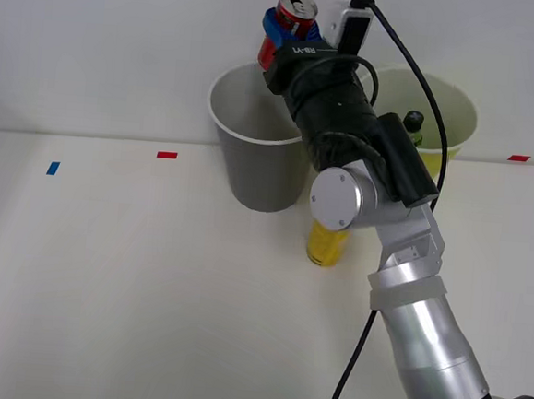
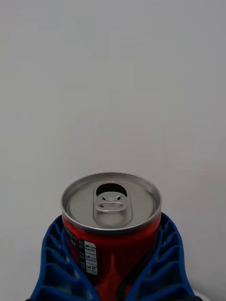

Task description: Put cans in the gray bin, plastic bottles in the light green bin

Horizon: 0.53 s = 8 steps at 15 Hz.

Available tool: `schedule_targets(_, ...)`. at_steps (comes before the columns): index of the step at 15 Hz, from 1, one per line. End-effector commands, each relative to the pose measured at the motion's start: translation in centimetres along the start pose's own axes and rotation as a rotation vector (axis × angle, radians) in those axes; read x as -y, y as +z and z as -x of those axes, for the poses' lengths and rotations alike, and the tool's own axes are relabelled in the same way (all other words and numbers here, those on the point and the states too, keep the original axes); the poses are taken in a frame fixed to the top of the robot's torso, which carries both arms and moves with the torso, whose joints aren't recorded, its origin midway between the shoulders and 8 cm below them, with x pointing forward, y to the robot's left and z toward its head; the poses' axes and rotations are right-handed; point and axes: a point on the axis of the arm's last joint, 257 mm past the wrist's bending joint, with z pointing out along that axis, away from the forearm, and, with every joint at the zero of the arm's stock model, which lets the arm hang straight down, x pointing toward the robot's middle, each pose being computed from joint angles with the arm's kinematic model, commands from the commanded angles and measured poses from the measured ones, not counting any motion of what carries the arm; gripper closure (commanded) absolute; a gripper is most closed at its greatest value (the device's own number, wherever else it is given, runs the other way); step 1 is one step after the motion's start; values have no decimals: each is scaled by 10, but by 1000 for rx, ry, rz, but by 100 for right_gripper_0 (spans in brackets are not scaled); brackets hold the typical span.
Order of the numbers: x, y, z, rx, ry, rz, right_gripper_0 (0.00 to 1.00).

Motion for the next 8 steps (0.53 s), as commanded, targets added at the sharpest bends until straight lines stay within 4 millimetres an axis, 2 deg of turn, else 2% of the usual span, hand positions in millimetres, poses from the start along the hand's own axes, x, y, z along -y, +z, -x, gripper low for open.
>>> schedule_targets(1,-2,0,-1,-1,-3,3,100)
schedule_targets(6,-1,0,0,-1,-4,2,100)
schedule_targets(7,0,0,1,3,-4,-1,90)
schedule_targets(8,0,0,1,3,-3,-1,63)
